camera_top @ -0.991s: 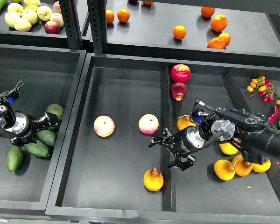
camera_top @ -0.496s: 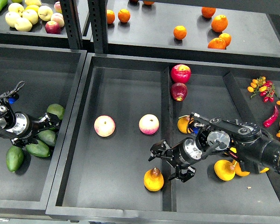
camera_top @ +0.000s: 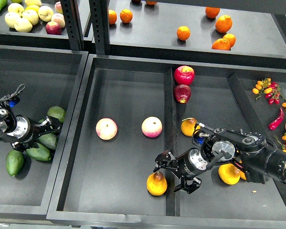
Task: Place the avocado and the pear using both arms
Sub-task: 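Lower the right gripper onto the yellow pear and close it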
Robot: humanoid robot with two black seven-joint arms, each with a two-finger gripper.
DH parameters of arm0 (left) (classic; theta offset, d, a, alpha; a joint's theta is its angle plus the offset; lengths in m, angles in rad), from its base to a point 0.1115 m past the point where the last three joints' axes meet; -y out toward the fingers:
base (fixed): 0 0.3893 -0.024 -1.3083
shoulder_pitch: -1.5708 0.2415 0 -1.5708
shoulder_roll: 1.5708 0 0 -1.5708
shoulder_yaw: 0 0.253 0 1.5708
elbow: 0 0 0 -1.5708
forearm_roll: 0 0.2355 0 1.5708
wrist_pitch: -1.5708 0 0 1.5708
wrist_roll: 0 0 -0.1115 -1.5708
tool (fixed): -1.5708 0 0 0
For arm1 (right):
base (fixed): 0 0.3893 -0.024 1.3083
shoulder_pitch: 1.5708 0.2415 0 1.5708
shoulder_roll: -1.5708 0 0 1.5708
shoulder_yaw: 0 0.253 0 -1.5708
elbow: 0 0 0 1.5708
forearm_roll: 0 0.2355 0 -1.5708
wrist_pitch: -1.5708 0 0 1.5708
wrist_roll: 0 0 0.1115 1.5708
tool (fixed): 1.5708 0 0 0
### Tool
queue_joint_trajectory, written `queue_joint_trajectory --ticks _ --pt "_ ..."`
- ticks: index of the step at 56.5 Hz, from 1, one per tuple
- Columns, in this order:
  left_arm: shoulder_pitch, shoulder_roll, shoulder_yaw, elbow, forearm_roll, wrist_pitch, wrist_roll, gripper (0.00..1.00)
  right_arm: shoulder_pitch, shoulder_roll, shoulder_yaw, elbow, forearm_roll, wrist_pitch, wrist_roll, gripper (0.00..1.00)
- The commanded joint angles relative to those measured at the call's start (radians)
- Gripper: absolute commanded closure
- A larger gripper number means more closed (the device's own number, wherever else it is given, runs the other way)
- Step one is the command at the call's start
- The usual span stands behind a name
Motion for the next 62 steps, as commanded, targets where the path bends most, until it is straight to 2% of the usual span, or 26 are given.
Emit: queue_joint_trajectory --ticks 1,15,28,39,62 --pt "0.001 0.0 0.0 0.0 -0.003 0.0 0.0 0.01 -0.002 0.014 0.003 -0.025 -0.001 0.0 0.0 0.0" --pt "0.004 0.0 0.0 -0.002 -0.003 0.0 0.0 0.01 -0.029 0.039 0.035 -0.055 -0.009 0.0 0.0 0.01" --pt "0.005 -0.003 0.0 -0.002 -0.003 0.0 0.0 0.01 -0.049 0.043 0.064 -0.059 -0.009 0.0 0.0 0.09" --pt "0.008 -0.004 0.0 -0.002 -0.003 0.0 0.0 0.01 -0.062 0.043 0.084 -0.064 0.028 0.0 0.0 0.3" --pt "0.01 -0.009 0.0 0.0 -0.003 0.0 0.0 0.01 -0.063 0.043 0.092 -0.102 0.059 0.0 0.0 0.59"
